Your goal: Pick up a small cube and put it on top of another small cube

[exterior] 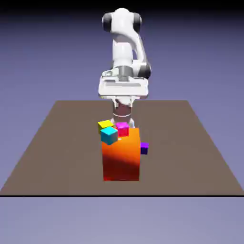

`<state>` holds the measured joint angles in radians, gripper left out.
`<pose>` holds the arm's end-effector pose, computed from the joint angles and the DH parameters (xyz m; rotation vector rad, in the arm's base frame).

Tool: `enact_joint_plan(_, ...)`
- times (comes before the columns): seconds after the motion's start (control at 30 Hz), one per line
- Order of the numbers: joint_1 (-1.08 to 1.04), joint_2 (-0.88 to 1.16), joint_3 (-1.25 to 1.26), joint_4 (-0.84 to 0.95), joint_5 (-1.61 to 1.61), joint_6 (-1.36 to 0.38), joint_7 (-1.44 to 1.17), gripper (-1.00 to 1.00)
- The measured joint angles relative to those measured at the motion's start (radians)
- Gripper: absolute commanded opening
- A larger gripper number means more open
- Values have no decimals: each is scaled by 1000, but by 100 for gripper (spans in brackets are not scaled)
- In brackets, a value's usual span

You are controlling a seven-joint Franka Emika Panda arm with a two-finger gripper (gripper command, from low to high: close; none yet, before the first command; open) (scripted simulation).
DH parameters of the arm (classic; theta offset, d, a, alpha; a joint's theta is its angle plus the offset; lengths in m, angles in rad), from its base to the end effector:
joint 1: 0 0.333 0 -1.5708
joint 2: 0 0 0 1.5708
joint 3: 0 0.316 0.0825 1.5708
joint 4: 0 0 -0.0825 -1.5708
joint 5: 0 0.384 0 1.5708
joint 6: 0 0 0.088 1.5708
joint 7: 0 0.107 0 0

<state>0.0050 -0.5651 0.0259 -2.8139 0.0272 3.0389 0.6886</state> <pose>0.3891 0.0101 0.4546 -2.5205 0.8942 -1.0444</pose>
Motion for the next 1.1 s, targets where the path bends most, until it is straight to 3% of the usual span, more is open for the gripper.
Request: enact_joint_plan(1.1, -193, 134, 708, -107, 744, 52, -1435, 0)
